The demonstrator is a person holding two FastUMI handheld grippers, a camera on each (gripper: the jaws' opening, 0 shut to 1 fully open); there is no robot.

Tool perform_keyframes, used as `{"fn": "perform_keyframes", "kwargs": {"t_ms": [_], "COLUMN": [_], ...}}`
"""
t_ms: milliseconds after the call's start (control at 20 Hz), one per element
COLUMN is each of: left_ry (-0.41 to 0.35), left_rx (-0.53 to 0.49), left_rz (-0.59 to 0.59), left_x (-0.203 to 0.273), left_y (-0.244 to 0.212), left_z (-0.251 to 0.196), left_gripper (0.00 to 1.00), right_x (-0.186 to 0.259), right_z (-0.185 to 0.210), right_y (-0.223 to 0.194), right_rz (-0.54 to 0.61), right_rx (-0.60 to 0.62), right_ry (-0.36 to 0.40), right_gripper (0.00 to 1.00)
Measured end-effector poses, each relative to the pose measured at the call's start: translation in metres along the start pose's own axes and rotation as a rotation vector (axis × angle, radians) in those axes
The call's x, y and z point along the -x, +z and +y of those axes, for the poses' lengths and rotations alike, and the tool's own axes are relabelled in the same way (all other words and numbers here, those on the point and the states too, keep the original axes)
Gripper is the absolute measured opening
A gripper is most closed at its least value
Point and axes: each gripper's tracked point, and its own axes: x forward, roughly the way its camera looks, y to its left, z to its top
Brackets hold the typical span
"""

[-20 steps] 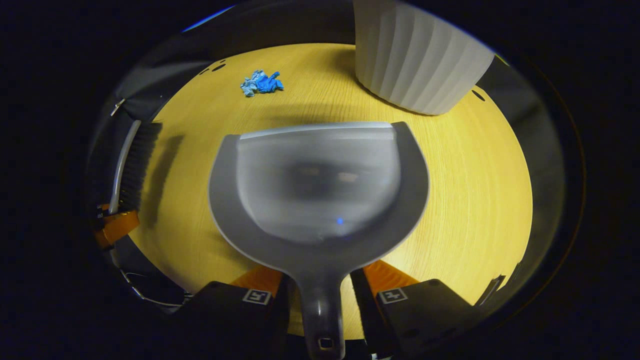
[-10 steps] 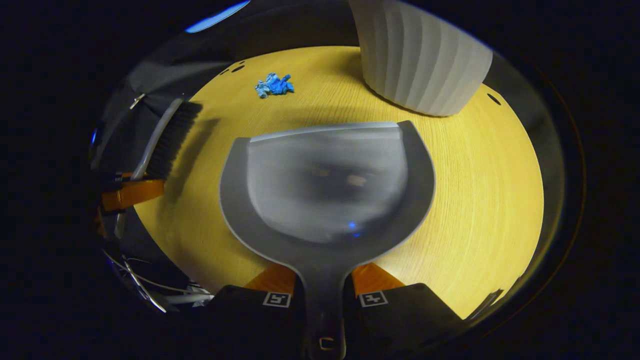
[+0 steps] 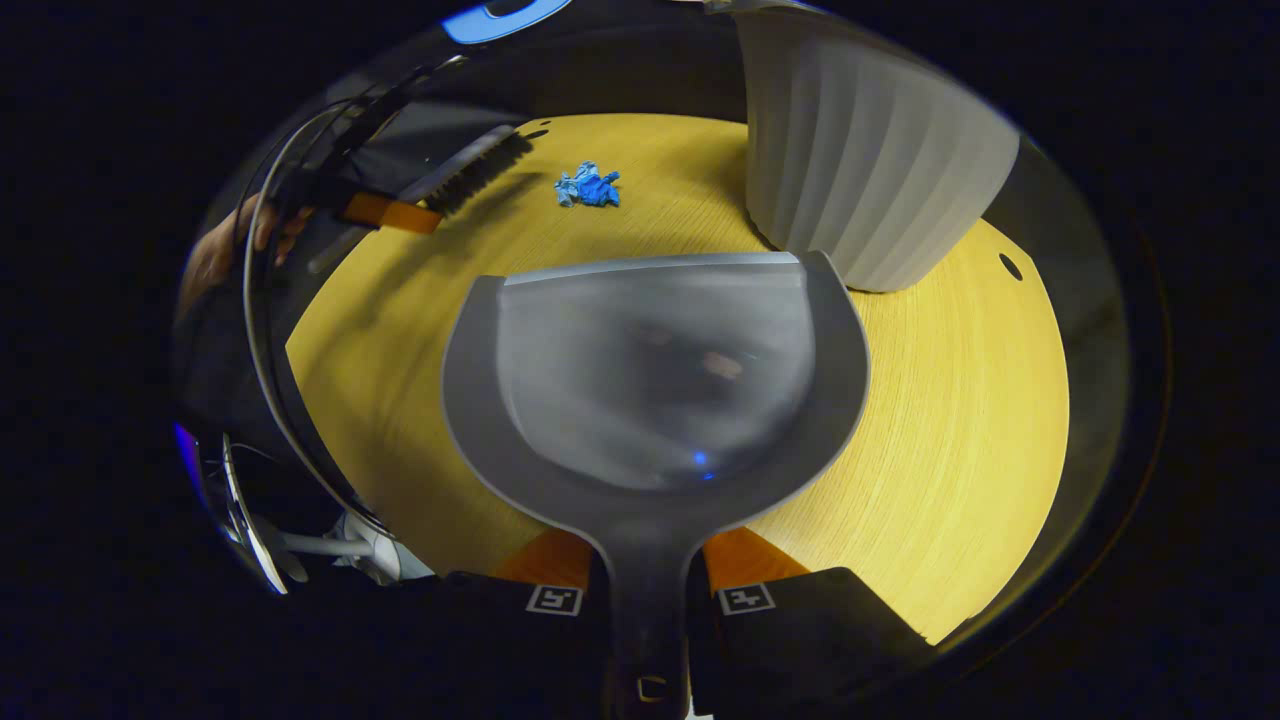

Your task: Pick up the small broom and dustpan from the desktop, sweep the trash into the dustpan with the broom, and then empty the trash into the garbage bin.

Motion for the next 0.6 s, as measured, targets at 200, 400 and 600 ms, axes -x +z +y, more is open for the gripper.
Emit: {"fn": "perform_keyframes", "kwargs": {"t_ms": [200, 400, 600], "left_ry": [0.032, 0.076, 0.06], "left_rx": [-0.143, -0.34, -0.54], "left_rz": [0.03, 0.054, 0.045], "left_x": [-0.036, -0.058, -0.069], "left_y": [0.029, 0.051, 0.075], "left_z": [0.005, 0.009, 0.007], "left_gripper": [0.25, 0.25, 0.25], "right_x": [-0.003, -0.005, -0.009], "right_z": [-0.003, -0.002, -0.007], "right_y": [-0.009, -0.012, -0.011], "right_rz": [0.023, 0.03, 0.033], "right_rx": [0.057, 0.093, 0.072], "right_ry": [0.018, 0.035, 0.034], "right_gripper": [0.34, 0.34, 0.27]}}
